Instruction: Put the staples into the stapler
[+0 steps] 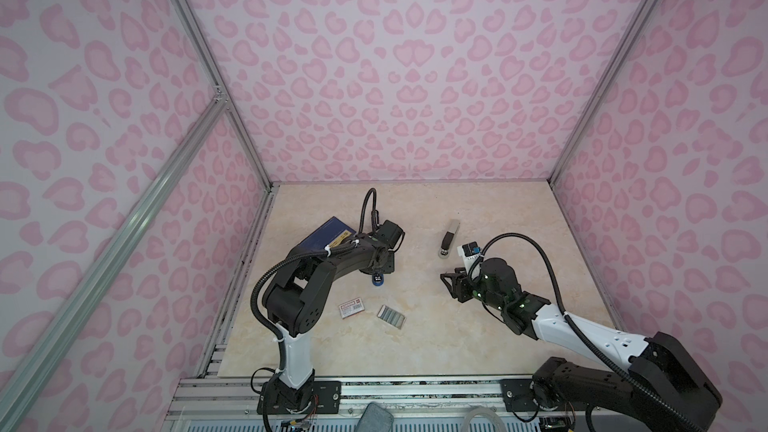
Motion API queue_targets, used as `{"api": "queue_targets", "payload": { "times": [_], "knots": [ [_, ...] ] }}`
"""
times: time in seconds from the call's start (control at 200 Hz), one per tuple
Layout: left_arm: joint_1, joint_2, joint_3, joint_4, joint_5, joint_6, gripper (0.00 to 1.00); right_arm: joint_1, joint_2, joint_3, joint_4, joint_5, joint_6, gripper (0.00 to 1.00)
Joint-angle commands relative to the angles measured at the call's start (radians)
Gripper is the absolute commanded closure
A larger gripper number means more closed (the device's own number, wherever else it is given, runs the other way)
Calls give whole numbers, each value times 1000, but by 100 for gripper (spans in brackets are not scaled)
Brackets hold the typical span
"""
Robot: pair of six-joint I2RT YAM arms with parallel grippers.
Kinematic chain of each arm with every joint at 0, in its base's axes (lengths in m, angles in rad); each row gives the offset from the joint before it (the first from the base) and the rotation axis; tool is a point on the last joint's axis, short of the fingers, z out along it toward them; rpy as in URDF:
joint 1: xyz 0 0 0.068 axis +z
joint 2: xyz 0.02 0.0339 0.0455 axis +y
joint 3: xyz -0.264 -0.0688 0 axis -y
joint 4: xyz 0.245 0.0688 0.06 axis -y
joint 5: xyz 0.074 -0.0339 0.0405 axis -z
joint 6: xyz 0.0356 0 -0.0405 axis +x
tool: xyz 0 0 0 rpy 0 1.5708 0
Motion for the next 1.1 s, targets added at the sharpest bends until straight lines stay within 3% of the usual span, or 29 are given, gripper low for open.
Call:
{"api": "queue_targets", "payload": {
  "times": [0.0, 0.2, 0.375, 0.735, 0.955, 1.095],
  "knots": [
    [-15, 20, 22, 18, 81, -22, 67, -2, 5, -9, 16, 11, 1, 42],
    [-79, 79, 105, -18, 98, -51, 71, -12, -9, -24, 13, 6, 2, 42],
    [-125, 113, 176, -48, 123, -86, 48, -27, -47, -60, 26, 9, 5, 42],
    [-168, 80, 190, -64, 151, -93, 46, -51, -80, -87, 30, 2, 9, 42],
    [-168, -38, 125, -67, 123, -87, 46, -51, -92, -76, 7, -14, 4, 43],
    [-168, -177, -7, -51, 125, -73, 47, -24, -87, -40, -44, -18, -8, 44]
  ]
}}
